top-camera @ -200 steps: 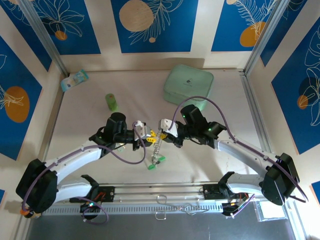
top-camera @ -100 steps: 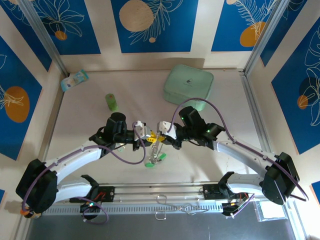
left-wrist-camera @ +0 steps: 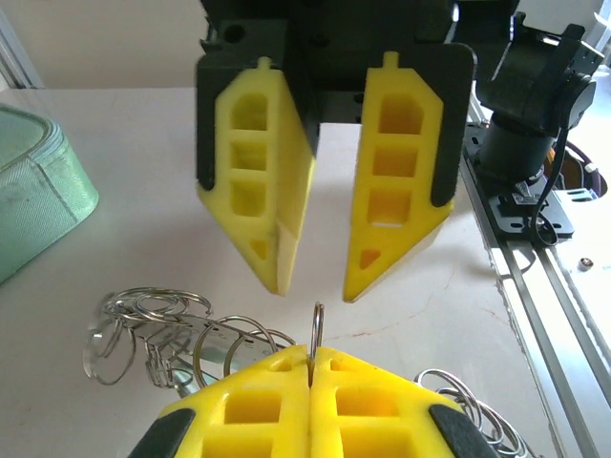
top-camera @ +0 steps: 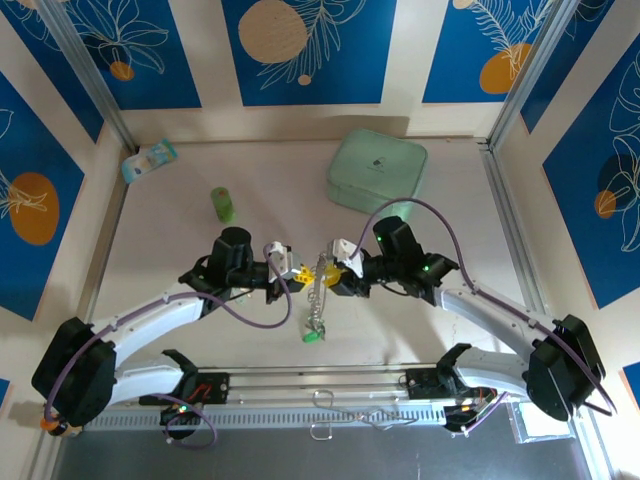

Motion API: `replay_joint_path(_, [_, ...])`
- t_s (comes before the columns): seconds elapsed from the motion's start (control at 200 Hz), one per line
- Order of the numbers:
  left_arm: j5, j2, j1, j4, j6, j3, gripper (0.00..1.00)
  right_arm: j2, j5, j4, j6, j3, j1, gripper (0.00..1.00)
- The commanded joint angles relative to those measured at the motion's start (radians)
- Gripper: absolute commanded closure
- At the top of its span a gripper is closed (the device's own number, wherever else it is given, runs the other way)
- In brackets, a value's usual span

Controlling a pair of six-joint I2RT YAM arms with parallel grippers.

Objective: Put the keys on the keyring

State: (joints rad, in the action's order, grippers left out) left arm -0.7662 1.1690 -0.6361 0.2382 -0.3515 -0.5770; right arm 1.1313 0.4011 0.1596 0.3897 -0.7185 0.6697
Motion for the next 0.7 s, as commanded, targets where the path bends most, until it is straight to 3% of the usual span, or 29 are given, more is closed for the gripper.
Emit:
replay_joint_path(0.0, [-0.039, 0.007, -0.006, 0.158, 0.095, 0.032, 1.0, -0.053, 0.016, -0.108, -0.059, 0.083, 0.016, 0.73])
replay_joint_path(0.1, [-0.048, 0.019, -0.007, 0.169, 0.103, 0.032, 1.0, -0.083, -0.022, -0.206, -0.041, 0.147, 0.034, 0.75])
replay_joint_path(0.36, [-0.07, 0.022, -0.007, 0.179, 0.075, 0.042, 1.0, -0.046, -0.092, -0.253, -0.048, 0.133, 0.05, 0.76])
replay_joint_path(0.695, [-0.068, 0.009, -0.007, 0.144, 0.026, 0.041, 1.0, -0.049, -0.059, -0.26, -0.038, 0.131, 0.065, 0.82])
